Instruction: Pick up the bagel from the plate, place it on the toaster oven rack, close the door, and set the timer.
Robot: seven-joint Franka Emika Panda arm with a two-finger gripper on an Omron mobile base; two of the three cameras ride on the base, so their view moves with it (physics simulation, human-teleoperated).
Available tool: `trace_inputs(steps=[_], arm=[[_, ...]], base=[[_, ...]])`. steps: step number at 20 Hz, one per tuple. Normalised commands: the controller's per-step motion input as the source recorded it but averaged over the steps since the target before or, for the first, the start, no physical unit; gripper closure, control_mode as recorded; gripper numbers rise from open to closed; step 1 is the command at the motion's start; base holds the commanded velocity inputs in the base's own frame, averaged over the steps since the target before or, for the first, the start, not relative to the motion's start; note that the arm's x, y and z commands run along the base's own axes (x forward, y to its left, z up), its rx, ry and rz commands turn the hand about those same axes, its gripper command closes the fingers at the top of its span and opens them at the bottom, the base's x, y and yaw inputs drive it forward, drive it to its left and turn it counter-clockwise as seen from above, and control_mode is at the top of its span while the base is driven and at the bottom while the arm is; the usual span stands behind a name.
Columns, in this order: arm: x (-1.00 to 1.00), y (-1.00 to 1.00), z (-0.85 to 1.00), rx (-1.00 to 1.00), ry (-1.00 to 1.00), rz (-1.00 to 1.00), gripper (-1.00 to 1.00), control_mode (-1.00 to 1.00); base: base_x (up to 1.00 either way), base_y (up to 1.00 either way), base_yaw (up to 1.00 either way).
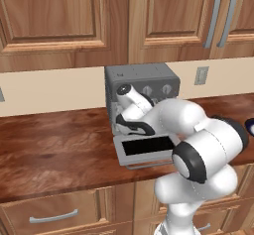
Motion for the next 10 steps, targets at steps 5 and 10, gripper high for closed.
trace_inputs(steps=[5,10], arm=[[-0.38,0.16,0.39,0.04,-0.01,0.00,-1.00,-1.00],[-0.91,0.04,0.24,0.04,0.00,0.00,-1.00,-1.00]], base=[[0.00,0.00,0.00],[0.00,0.00,0.00]])
